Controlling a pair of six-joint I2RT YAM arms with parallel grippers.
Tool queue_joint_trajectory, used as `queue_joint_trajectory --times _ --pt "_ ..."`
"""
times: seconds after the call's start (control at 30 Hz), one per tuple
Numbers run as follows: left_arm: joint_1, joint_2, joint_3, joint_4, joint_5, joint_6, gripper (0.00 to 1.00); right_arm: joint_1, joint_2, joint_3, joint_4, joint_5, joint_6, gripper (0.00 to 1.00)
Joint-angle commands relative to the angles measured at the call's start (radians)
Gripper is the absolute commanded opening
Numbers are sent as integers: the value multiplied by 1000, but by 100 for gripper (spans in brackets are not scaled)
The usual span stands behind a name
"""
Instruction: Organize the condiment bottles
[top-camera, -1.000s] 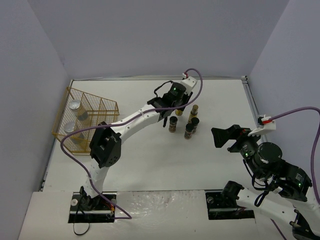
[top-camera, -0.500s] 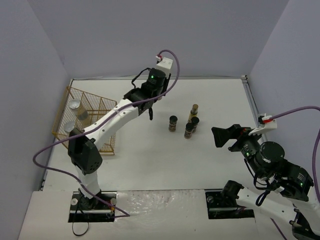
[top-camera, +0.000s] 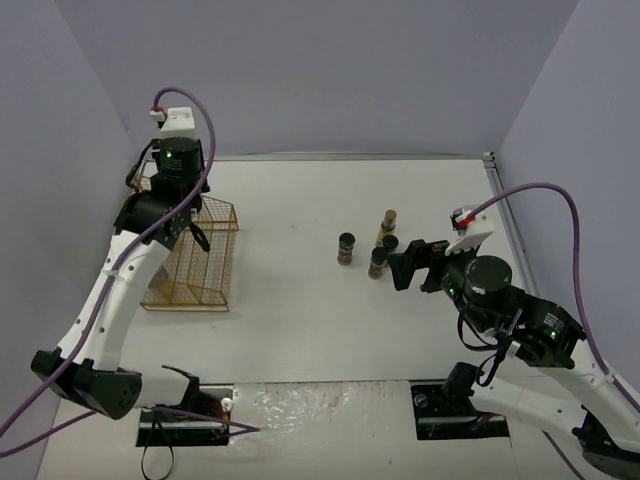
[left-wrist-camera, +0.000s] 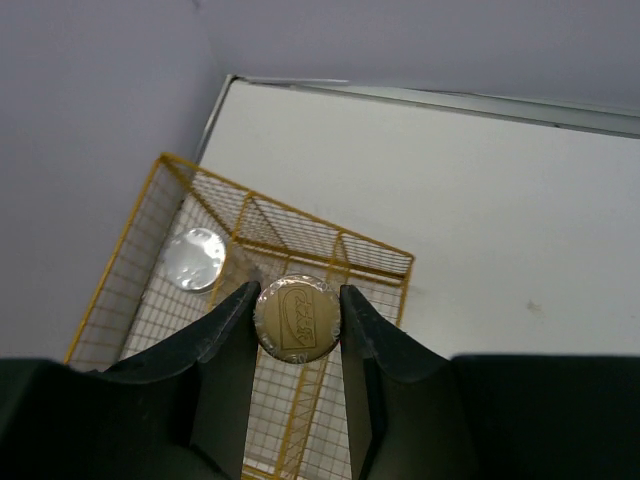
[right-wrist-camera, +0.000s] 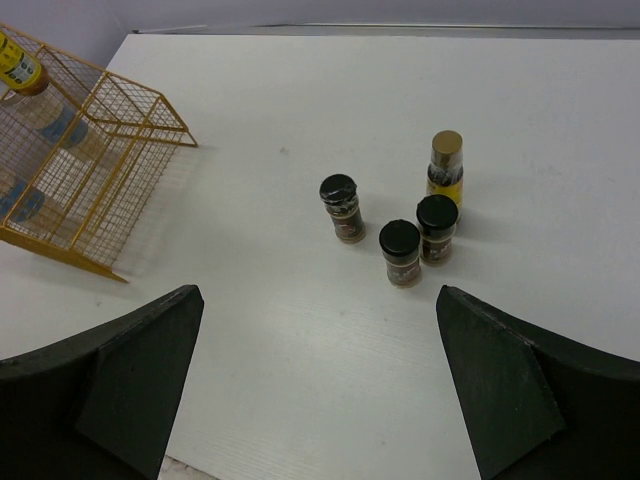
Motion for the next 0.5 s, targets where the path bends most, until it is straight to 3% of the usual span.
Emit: queue_joint_trajectory --times 0.0,0.13,0.47 --pt "88 -74 -15 21 -22 -24 0 1 28 -1 120 -50 -33 100" --pt "150 -73 -56 19 31 -67 0 1 33 -7 124 -64 -36 100" --pt "157 -69 -183 125 57 -153 0 0 -4 -42 123 -70 -7 100"
